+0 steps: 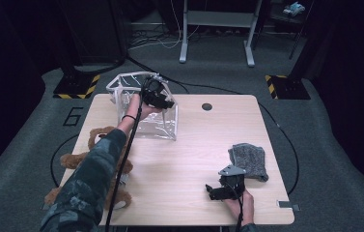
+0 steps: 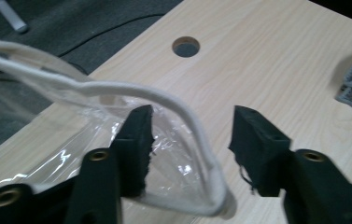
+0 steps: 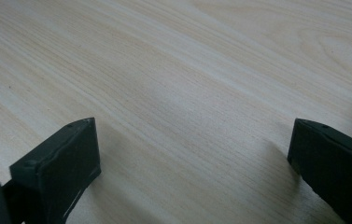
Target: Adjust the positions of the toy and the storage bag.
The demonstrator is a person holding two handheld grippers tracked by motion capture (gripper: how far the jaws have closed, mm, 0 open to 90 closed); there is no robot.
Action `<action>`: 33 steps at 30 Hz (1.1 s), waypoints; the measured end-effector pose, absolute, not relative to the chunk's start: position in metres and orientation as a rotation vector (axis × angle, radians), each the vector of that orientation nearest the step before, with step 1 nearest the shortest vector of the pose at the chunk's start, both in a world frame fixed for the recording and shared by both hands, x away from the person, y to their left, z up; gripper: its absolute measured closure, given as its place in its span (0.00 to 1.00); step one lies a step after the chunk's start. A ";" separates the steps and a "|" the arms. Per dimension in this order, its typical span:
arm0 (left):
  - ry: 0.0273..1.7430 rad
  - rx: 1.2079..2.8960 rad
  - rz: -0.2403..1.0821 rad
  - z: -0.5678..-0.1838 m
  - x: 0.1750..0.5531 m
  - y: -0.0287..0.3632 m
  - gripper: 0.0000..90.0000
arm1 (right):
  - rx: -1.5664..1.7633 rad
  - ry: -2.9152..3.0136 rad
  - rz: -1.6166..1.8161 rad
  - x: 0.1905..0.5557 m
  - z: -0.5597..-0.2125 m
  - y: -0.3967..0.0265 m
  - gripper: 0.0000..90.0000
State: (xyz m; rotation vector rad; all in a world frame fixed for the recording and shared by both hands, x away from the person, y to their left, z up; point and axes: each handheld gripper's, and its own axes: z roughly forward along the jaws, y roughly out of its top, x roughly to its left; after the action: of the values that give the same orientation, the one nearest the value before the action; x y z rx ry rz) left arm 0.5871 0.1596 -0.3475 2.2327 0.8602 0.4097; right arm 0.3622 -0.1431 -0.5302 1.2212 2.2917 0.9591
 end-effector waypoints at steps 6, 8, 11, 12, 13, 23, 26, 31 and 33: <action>0.903 2.200 0.442 -0.339 0.586 0.177 0.36 | 1.226 2.288 0.959 0.362 -0.530 -0.143 0.02; 0.921 2.177 0.446 -0.336 0.586 0.185 0.33 | 1.226 2.288 0.958 0.362 -0.530 -0.143 0.02; 0.944 2.162 0.451 -0.334 0.585 0.196 0.28 | 1.227 2.287 0.958 0.362 -0.530 -0.143 0.02; 0.956 2.147 0.460 -0.334 0.584 0.203 0.28 | 1.227 2.288 0.958 0.362 -0.530 -0.143 0.02; 0.963 2.127 0.461 -0.333 0.584 0.207 0.28 | 1.229 2.288 0.958 0.362 -0.530 -0.143 0.02; 1.055 1.954 0.584 -0.319 0.575 0.258 0.26 | 1.228 2.288 0.958 0.362 -0.530 -0.143 0.02; 1.157 1.915 0.632 -0.322 0.578 0.282 0.27 | 1.224 2.292 0.960 0.362 -0.530 -0.143 0.02; 1.251 1.914 0.639 -0.331 0.582 0.299 0.28 | 1.225 2.292 0.960 0.362 -0.530 -0.143 0.02; 1.284 1.916 0.618 -0.335 0.584 0.303 0.28 | 1.224 2.292 0.960 0.362 -0.530 -0.143 0.02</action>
State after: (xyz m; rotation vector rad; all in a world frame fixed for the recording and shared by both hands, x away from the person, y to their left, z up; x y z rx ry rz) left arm 0.5837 0.3030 -0.3350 1.9156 1.2835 0.6184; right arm 0.3620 -0.1431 -0.5303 1.2243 2.2921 0.9596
